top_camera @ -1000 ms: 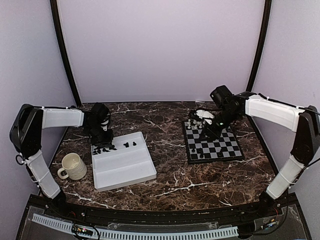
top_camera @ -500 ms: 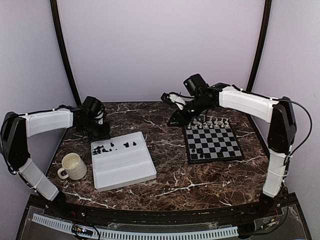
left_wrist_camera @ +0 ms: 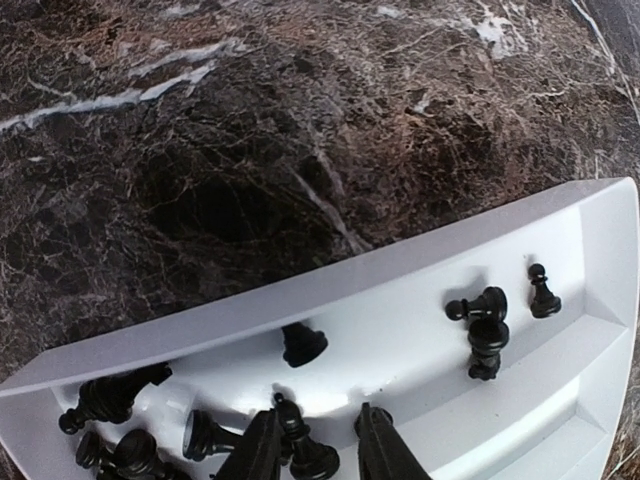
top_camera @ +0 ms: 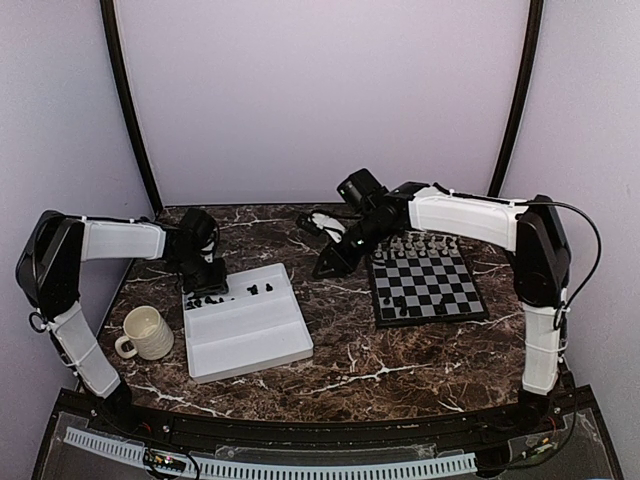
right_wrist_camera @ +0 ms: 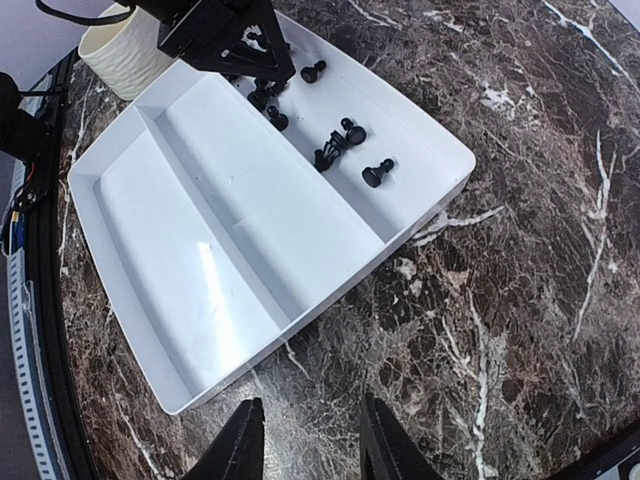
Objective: Set up the chess pieces on the board
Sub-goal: Pick up the pawn from the storage box.
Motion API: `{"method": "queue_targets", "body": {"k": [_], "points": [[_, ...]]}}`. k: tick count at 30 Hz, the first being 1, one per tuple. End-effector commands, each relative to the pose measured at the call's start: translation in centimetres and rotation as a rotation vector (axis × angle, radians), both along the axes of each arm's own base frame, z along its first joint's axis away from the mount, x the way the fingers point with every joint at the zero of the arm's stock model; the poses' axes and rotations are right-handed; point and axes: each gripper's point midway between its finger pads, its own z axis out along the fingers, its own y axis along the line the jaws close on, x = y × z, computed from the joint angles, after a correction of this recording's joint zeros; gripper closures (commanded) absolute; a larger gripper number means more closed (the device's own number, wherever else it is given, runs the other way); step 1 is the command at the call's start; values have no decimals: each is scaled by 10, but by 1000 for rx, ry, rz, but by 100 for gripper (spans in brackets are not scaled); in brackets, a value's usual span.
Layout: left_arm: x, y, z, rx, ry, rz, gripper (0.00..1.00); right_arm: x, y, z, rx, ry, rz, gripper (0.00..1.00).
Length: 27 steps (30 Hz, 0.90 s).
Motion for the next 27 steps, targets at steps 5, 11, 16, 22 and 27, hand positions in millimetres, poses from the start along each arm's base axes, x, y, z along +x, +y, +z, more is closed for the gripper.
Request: {"method": "queue_targets", "body": {"k": [5,11,16,22,27], "points": [[13,3,-13,17,-4,72,70,-7,-7,17,29,-31,12,66],[20,1,-24,21,10,87,70,-10,-7,16,35,-19,24,66],[23,10,-32,85,26,105,71,-13,-7,16,37,-20,31,66],[6,12,-37,88,79,92,81,-14,-8,18,41,-23,35,66],[-5,13,-27,85,72,41,86,-13,-6,18,43,-18,37,66]]}}
